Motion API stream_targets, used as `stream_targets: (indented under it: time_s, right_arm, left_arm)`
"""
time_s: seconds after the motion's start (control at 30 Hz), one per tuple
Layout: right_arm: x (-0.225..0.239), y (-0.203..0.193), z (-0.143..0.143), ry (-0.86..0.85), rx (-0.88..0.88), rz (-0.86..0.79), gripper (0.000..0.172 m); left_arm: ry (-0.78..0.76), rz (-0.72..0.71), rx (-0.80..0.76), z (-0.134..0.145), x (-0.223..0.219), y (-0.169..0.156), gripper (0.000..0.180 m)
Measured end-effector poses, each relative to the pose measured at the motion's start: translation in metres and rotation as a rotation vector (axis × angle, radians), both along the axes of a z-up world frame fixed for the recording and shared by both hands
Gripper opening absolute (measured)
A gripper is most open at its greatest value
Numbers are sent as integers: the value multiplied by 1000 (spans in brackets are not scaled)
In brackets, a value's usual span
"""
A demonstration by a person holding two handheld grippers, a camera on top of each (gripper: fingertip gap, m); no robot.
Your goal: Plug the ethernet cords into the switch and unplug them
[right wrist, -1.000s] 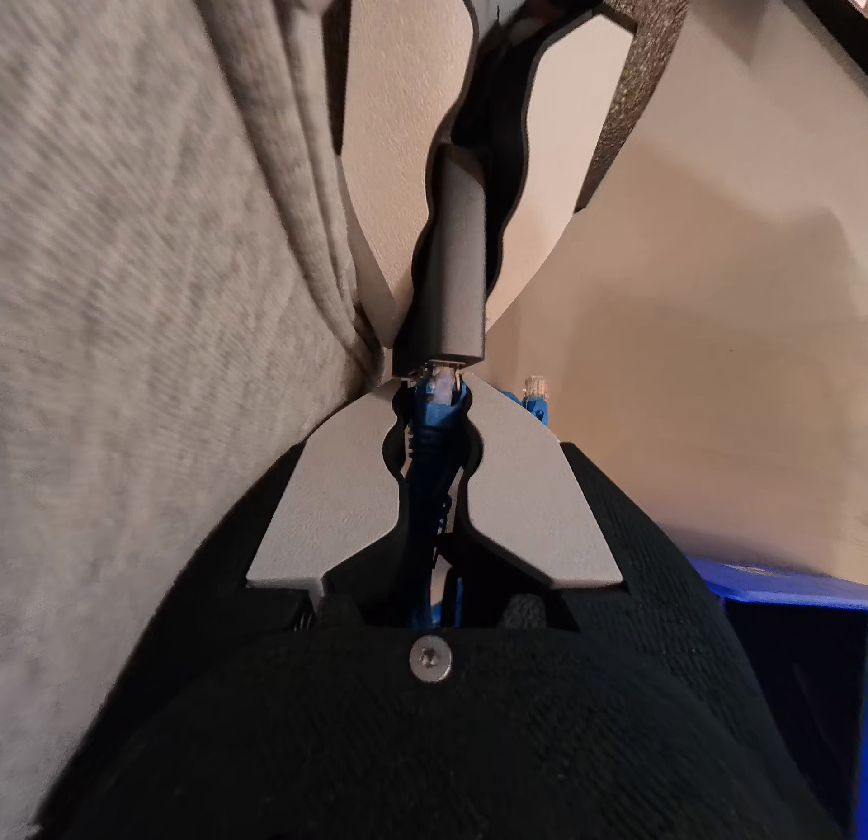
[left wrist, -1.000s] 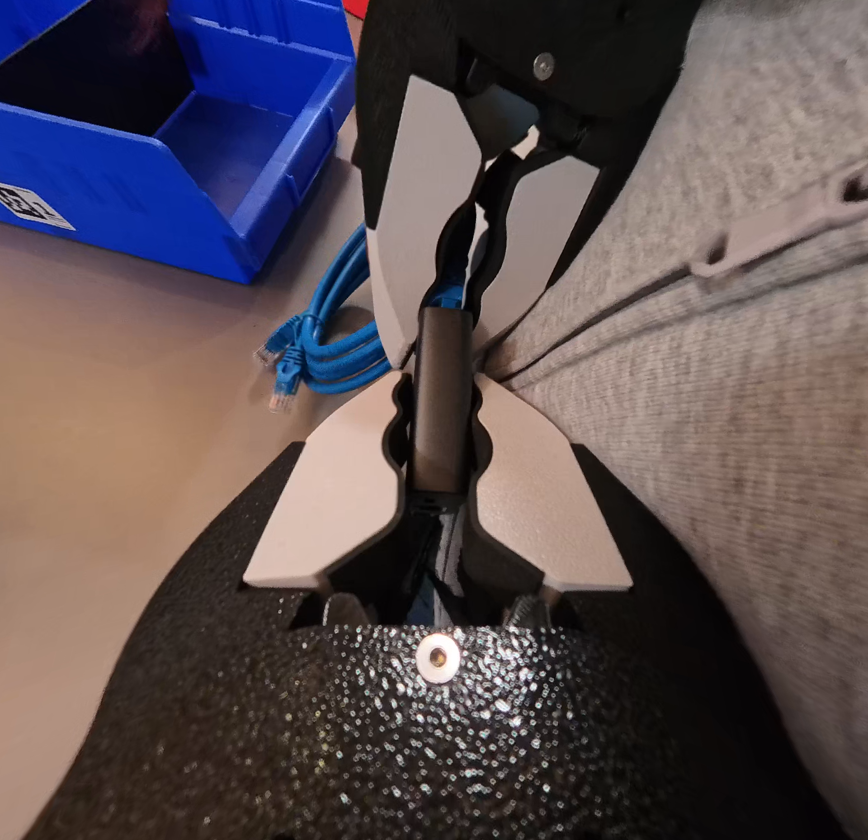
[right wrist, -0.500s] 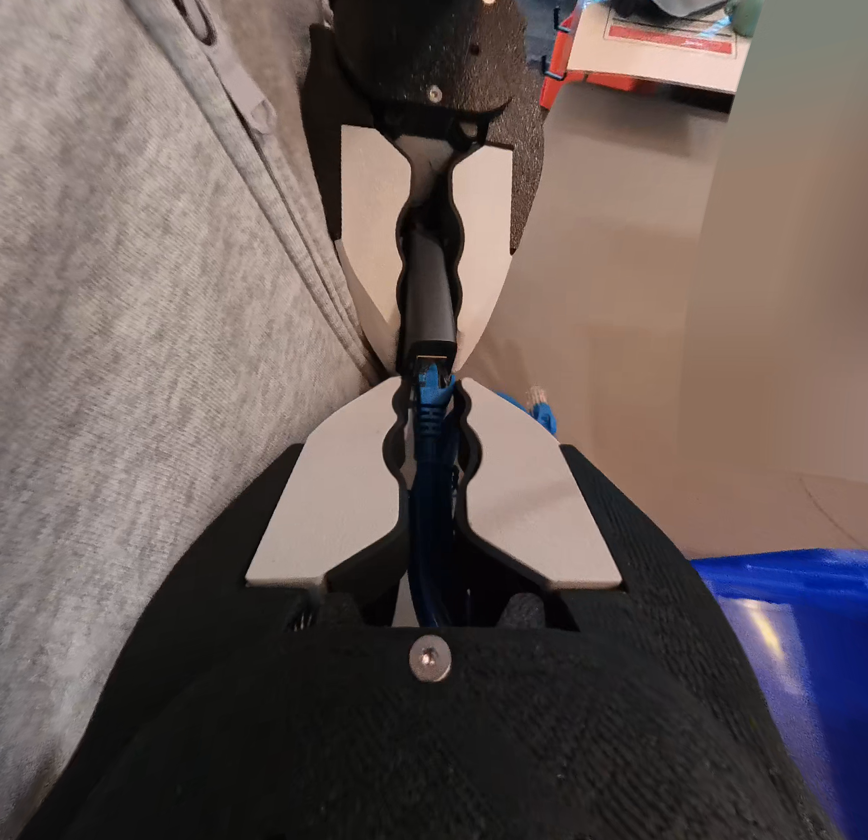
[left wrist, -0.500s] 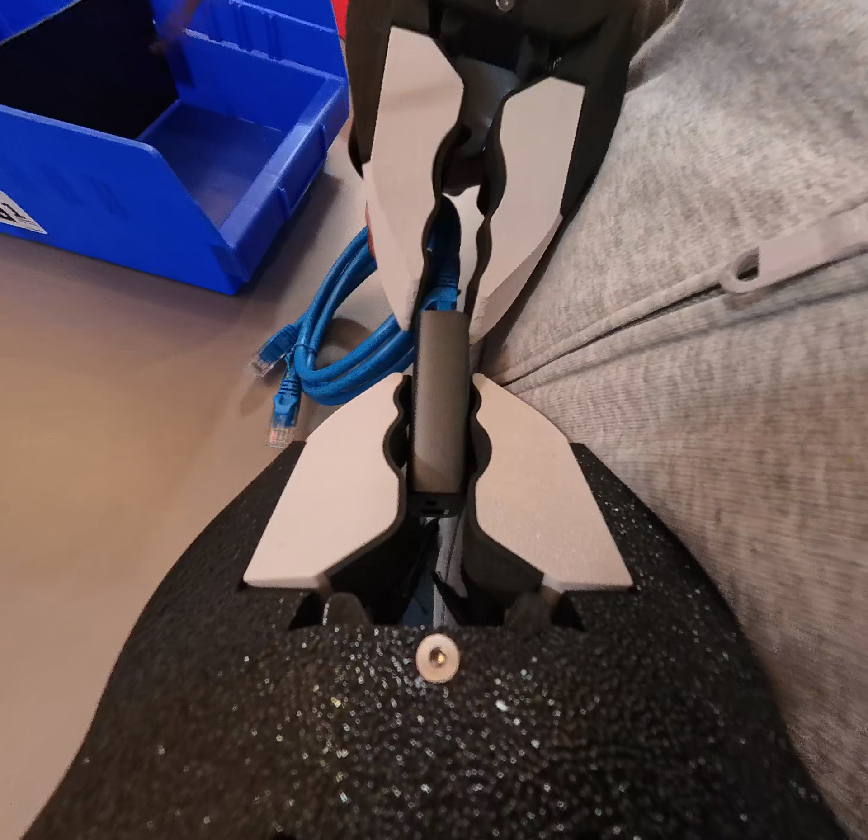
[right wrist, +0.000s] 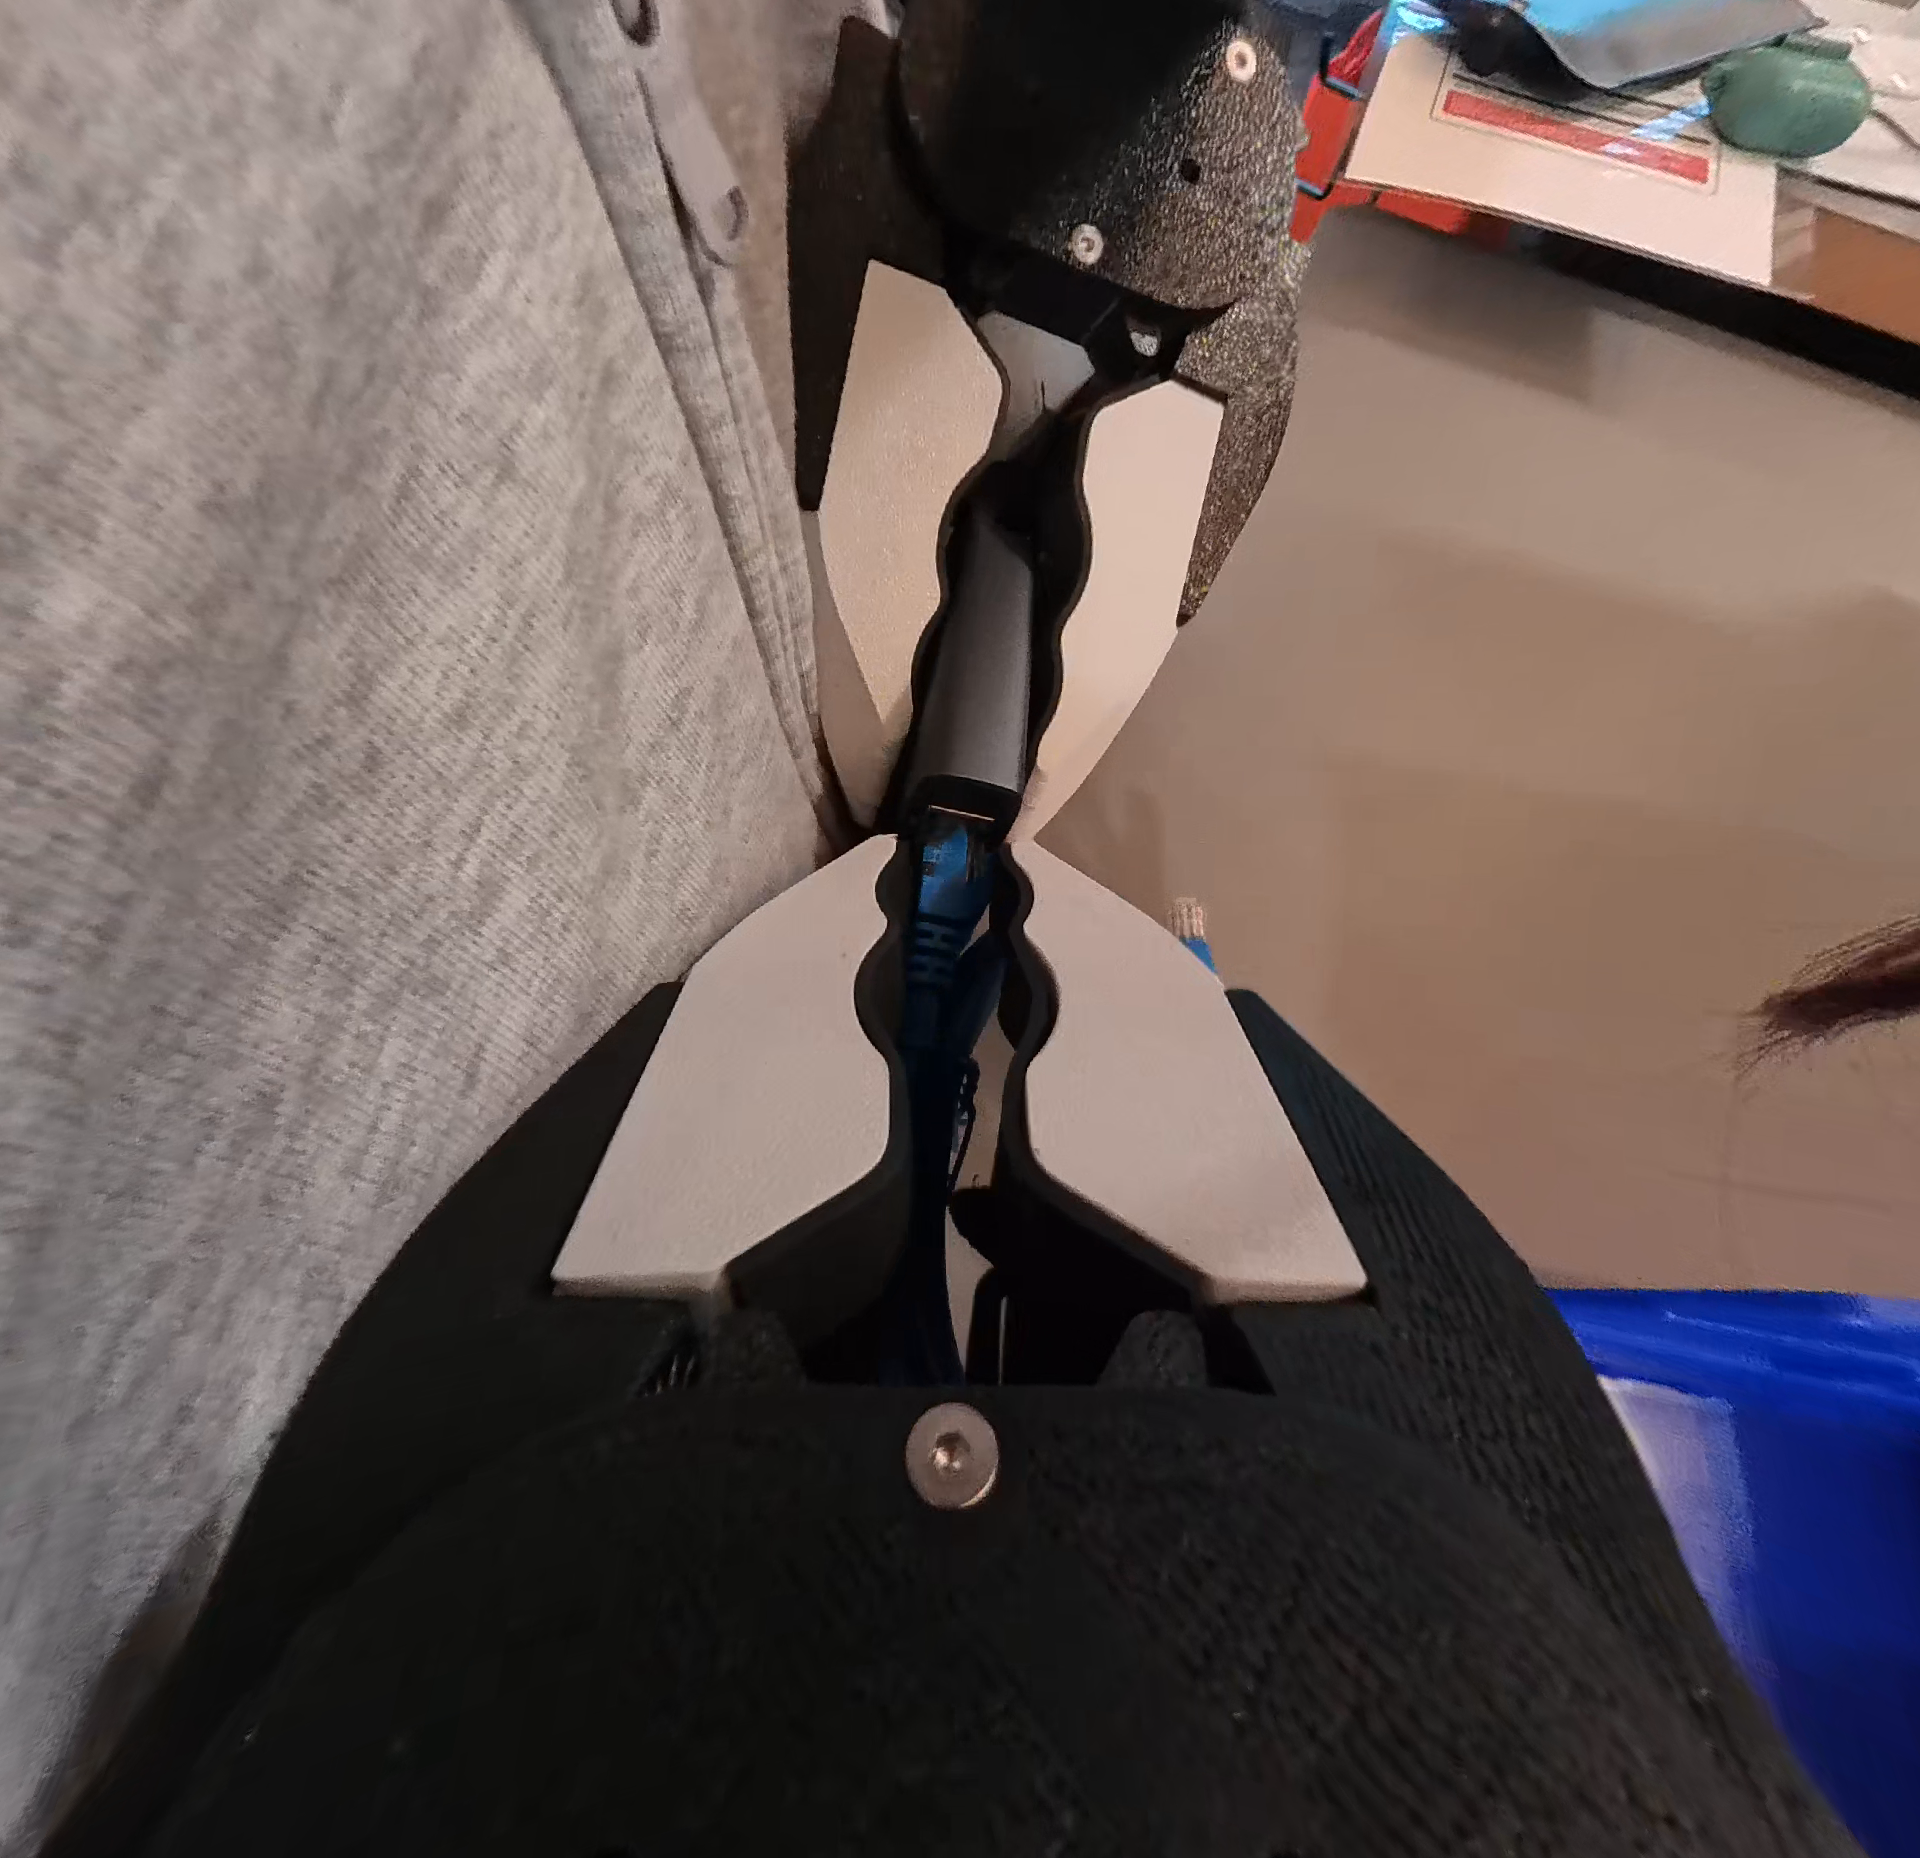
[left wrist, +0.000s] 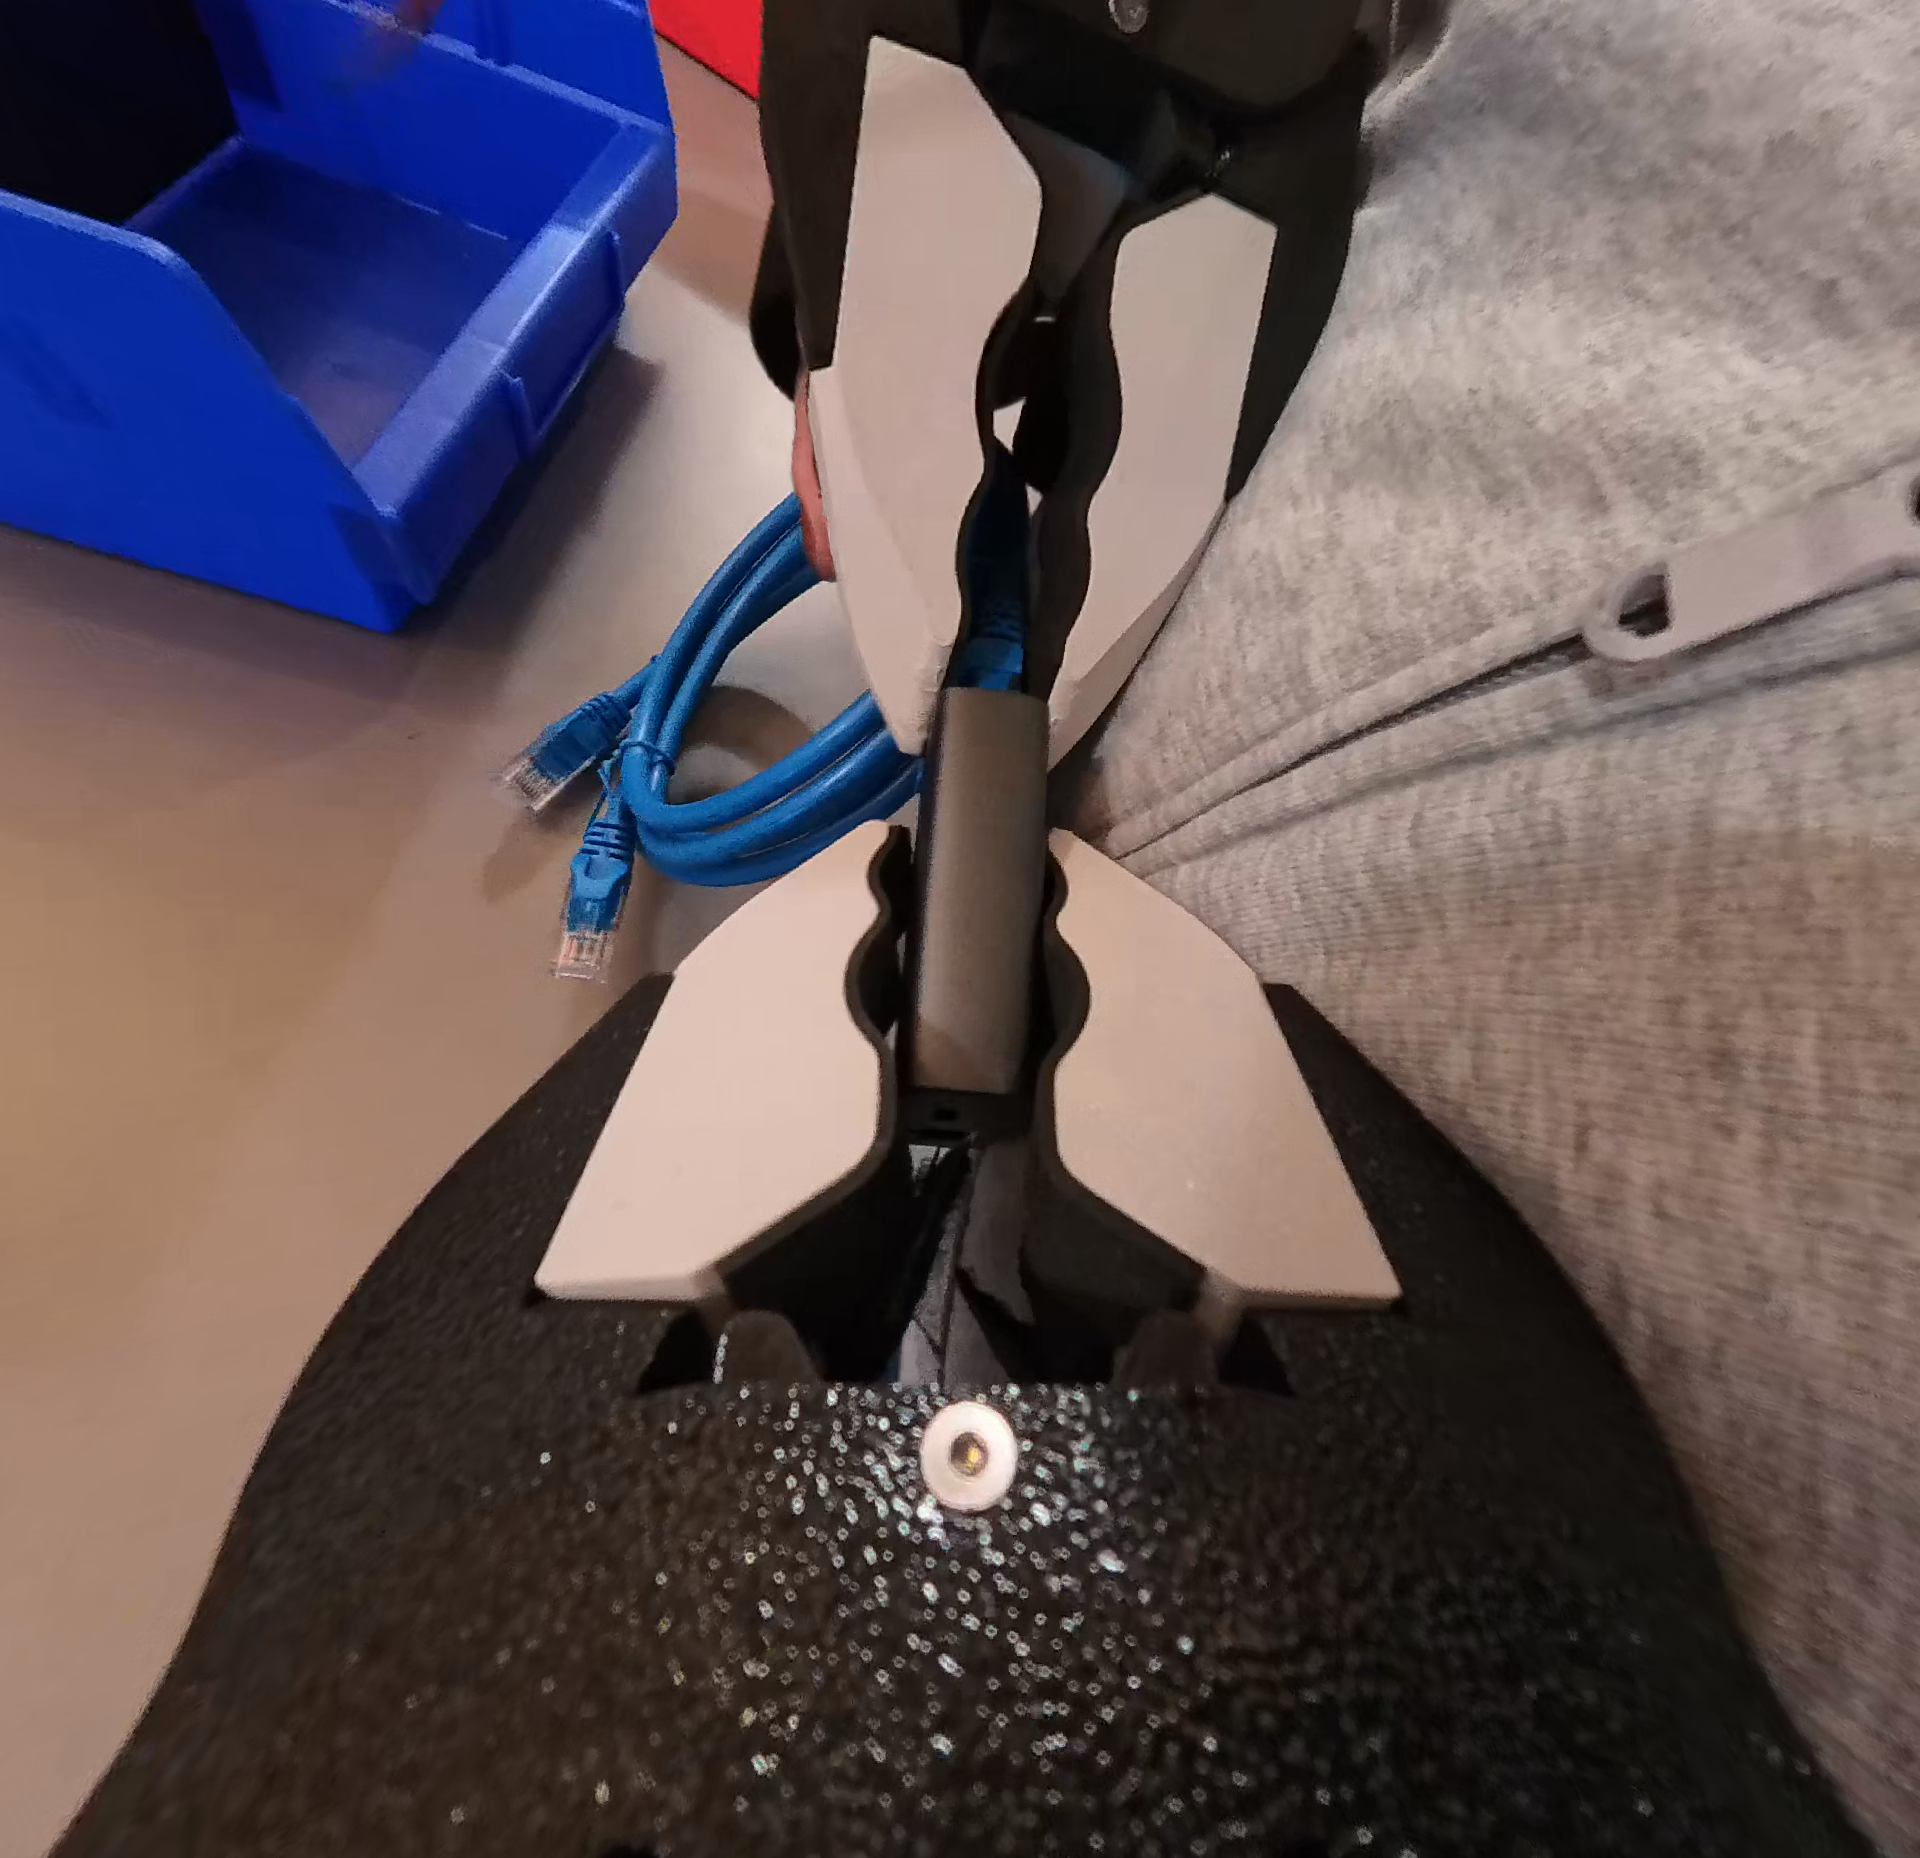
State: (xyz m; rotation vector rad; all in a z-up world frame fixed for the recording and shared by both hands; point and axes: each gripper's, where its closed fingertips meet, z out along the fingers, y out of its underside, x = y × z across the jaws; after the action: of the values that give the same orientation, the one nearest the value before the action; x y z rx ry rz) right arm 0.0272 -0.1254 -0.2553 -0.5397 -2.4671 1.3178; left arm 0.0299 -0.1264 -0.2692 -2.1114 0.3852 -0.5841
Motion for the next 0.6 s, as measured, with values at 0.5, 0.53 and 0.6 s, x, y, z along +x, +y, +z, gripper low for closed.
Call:
stream_targets:
  time_s: [0.5, 0.53, 0.6]
  right_arm:
    - [9, -5, 21, -122, -255, -1, 12]
    - [9, -5, 21, -119, -260, -11, 12]
    - [8, -5, 22, -108, -262, -28, 12]
  left_arm:
    - [-84, -52, 89, 19, 9, -7, 22]
    - [-85, -53, 88, 19, 9, -7, 22]
    - [-89, -52, 90, 19, 8, -7, 22]
